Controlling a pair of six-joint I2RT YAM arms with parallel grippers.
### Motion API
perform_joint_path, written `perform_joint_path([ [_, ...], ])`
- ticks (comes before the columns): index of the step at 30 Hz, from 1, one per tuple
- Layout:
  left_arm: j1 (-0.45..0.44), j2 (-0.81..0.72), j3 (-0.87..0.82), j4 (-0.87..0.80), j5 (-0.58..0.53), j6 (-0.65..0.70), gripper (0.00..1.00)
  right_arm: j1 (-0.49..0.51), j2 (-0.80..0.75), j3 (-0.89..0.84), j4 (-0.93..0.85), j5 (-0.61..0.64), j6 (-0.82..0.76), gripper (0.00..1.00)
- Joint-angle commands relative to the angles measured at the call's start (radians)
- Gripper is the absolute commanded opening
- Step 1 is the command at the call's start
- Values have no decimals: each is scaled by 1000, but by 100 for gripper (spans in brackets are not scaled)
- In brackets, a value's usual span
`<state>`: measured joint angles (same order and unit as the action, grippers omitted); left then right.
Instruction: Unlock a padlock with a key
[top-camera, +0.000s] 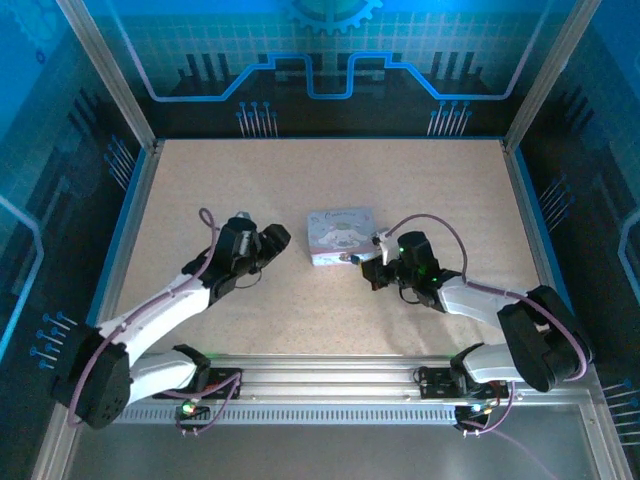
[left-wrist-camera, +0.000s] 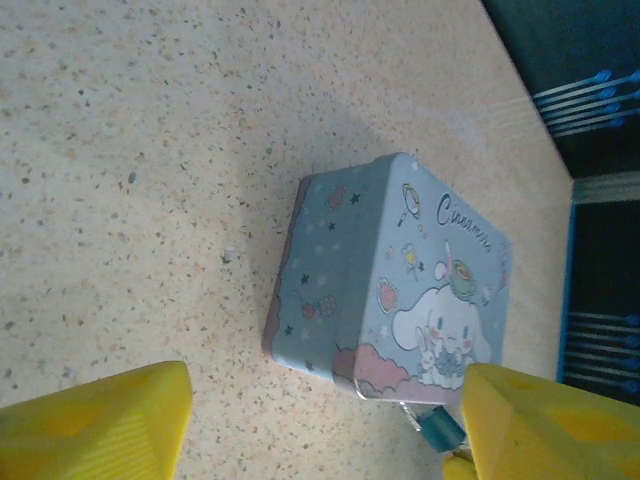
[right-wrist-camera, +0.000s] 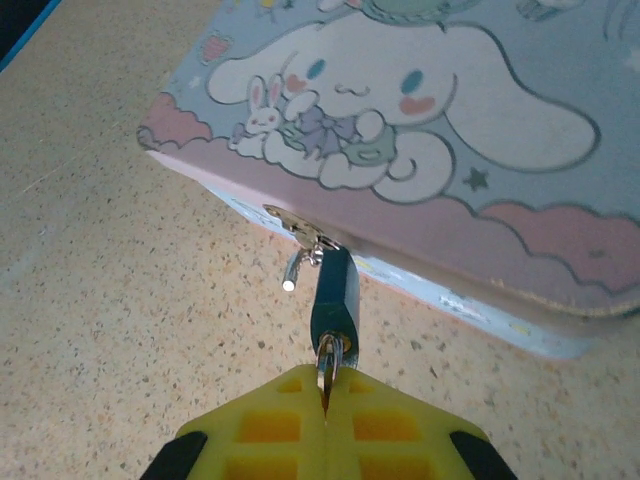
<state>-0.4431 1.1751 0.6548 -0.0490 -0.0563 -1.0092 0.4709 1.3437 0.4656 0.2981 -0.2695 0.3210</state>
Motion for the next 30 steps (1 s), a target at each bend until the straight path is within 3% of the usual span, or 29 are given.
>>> perform_joint_path([
  [1, 24, 96, 80, -12, 118, 103, 75, -41, -21, 1, -85, -55, 68, 0],
  [6, 27, 235, 161, 68, 178, 126, 75, -92, -2, -11, -115, -124, 104, 0],
  [13, 26, 442, 334, 55, 282, 204, 73, -144, 50, -21, -117, -192, 127, 0],
  [21, 26, 597, 460, -15, 275, 273, 72, -169, 82, -28, -113, -218, 132, 0],
  [30, 26, 655, 456, -43, 248, 293, 68, -180, 104, -32, -119, -216, 123, 1],
])
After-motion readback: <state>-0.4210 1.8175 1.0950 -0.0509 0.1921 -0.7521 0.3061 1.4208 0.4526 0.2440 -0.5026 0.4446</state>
